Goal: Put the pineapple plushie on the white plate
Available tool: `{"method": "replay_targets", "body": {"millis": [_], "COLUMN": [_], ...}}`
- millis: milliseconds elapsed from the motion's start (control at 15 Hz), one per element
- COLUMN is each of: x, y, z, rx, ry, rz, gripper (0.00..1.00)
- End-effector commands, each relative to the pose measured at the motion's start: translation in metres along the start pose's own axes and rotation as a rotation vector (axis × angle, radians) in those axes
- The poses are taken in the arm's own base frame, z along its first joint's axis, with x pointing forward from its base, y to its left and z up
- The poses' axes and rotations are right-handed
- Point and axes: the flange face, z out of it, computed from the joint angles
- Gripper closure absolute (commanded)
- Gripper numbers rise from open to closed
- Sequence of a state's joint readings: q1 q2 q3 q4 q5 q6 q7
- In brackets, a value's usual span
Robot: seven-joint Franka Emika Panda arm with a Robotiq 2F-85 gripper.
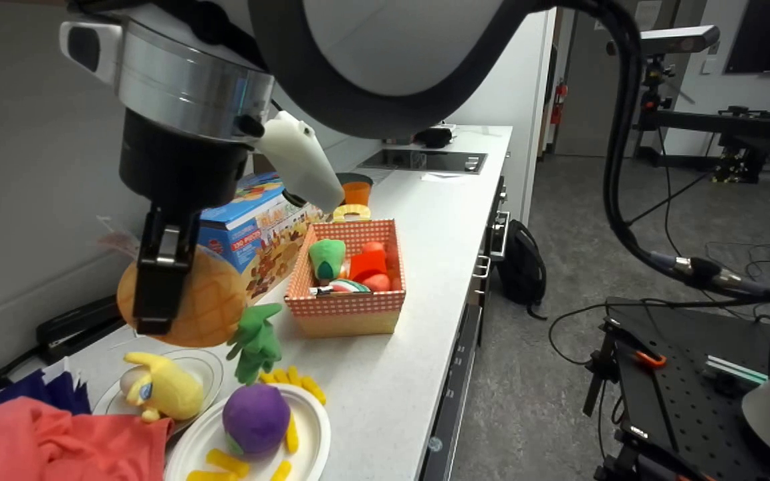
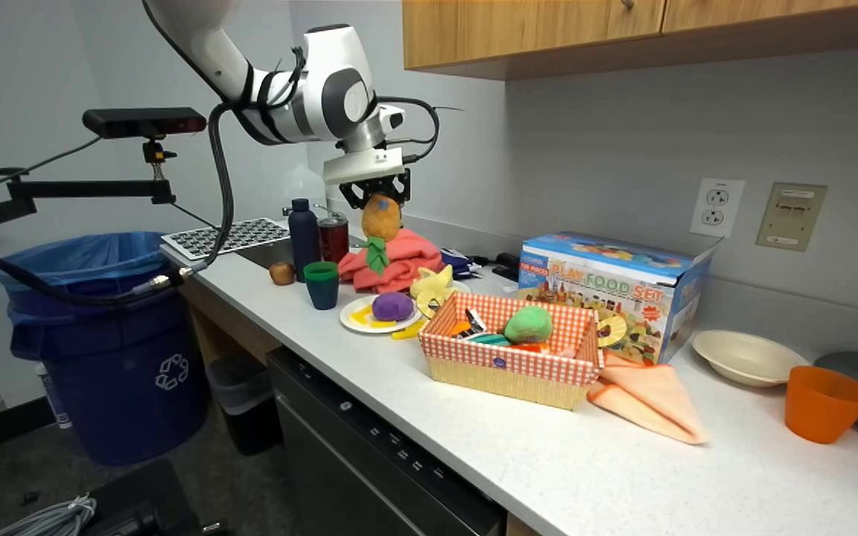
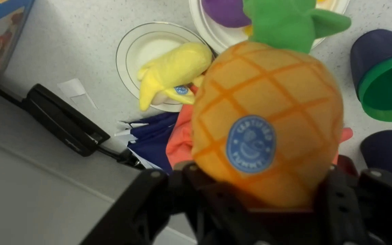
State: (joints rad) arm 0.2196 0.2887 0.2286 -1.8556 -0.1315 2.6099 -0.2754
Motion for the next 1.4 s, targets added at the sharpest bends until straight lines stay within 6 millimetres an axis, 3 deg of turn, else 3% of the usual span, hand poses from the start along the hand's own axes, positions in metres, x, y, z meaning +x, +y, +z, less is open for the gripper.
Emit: {"method": "replay_targets", "body": {"millis": [0, 67, 200, 1000, 1067, 1333], "x": [0.013, 0.016, 0.019, 0.015, 0.016, 0.015], "y": [0.006, 0.007, 0.008, 0.014, 0.01, 0.009], "z": [0.0, -0.001, -0.003, -0.021, -0.012, -0.009], "rx": [-0.014, -0.012, -0.008, -0.032, -0.021, -0.019], "ry": [0.041, 0.046, 0.055, 0.056, 0.056, 0.052], "rz": [-0.012, -0.009, -0.003, -0.01, 0.008, 0.009], "gripper": [0.12, 0.03, 0.0, 0.0, 0.0, 0.0]}}
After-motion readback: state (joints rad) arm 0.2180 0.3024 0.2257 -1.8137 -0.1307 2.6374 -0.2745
